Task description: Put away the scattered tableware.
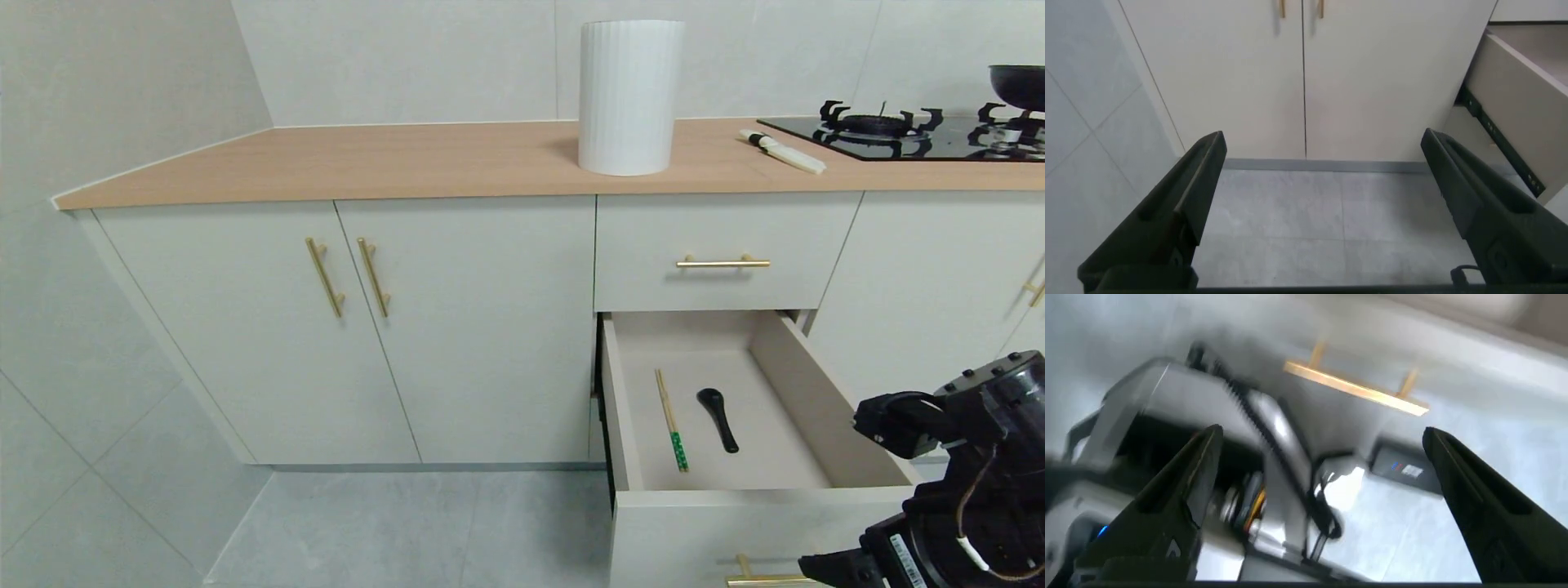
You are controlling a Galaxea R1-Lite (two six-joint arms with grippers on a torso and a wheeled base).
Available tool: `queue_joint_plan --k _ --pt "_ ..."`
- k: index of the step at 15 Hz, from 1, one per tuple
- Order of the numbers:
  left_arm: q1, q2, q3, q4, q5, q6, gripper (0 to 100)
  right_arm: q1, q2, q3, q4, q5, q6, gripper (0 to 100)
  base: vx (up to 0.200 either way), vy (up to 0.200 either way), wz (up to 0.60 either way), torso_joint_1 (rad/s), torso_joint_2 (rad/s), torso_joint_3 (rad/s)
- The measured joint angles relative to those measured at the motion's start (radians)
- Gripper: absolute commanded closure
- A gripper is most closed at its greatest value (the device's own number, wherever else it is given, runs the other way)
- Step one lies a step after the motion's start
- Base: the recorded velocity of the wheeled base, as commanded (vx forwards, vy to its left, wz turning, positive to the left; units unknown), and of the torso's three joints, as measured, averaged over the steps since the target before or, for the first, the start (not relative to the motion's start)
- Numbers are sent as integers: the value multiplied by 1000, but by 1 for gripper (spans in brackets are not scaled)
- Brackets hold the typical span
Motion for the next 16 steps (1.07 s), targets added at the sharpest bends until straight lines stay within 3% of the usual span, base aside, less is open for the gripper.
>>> queue_joint_plan --k 8,13,16 --pt "0 0 0 0 0 0 0 3 174 6 -5 9 -17 0 0 0 0 0 0 0" --pt "0 0 0 0 0 0 0 0 284 -24 -82 -119 129 0 0 0 0 0 0 0" --pt "0 0 0 0 0 0 0 -17 332 -48 -91 -139 140 0 0 0 0 0 0 0"
